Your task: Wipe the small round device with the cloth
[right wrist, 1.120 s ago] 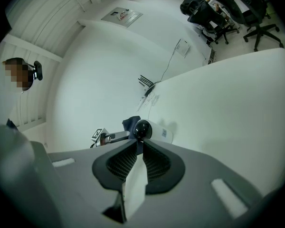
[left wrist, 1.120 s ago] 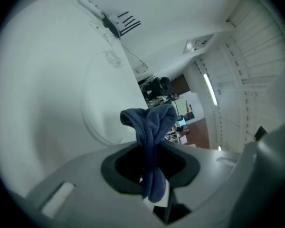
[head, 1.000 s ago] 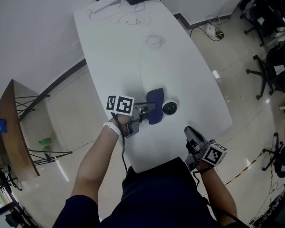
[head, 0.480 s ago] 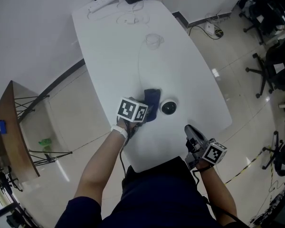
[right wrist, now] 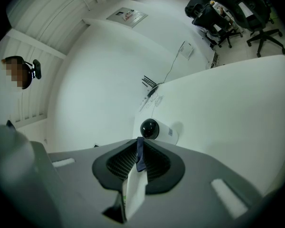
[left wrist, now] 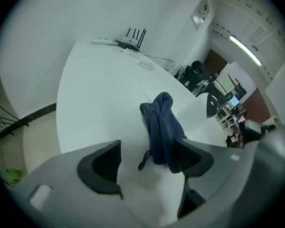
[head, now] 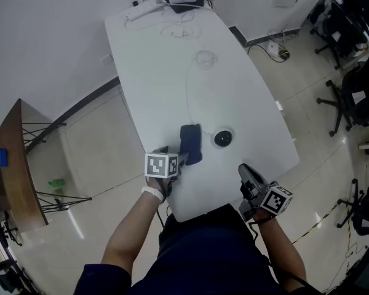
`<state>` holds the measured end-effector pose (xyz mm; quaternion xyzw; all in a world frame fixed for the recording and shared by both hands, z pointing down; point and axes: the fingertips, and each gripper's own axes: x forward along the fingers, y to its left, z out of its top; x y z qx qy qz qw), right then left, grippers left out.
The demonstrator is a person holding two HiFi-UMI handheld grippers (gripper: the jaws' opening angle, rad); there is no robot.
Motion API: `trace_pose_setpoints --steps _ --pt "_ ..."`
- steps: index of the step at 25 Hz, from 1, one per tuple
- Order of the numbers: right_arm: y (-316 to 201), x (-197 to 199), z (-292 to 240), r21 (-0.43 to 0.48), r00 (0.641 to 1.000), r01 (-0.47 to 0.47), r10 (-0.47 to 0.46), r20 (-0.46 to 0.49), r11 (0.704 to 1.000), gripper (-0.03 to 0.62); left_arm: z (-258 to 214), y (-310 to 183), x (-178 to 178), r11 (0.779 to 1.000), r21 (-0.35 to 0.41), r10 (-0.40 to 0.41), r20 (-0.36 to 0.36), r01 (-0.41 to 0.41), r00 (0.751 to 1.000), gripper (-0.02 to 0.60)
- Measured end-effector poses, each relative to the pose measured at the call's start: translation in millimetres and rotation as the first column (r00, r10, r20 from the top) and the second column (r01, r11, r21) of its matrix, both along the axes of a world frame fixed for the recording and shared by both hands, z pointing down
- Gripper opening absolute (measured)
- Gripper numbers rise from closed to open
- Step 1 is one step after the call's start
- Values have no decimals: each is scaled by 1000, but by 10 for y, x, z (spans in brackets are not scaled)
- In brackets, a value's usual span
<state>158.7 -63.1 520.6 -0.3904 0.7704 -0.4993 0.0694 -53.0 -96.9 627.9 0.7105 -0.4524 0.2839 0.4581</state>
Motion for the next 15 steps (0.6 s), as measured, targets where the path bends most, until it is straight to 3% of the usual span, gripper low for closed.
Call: trace_pose_setpoints --steps 2,4,7,12,15 --pt "34 -49 -49 16 1000 4 -4 -26 1000 41 -164 36 -76 997 73 -4 27 2 1000 320" --pt "50 -81 -105 58 997 9 -5 -74 998 32 -440 79 -41 986 168 5 9 -7 1000 163" --pt "61 -186 -251 134 988 30 -9 -151 990 28 -837 229 181 952 302 71 -35 -57 997 9" --pt "101 -425 -571 255 960 89 -15 -278 963 26 -1290 528 607 884 449 173 -58 -129 983 2" --pt "138 -528 -759 309 945 116 -9 -327 944 26 -1489 620 748 831 535 204 -40 -151 978 2"
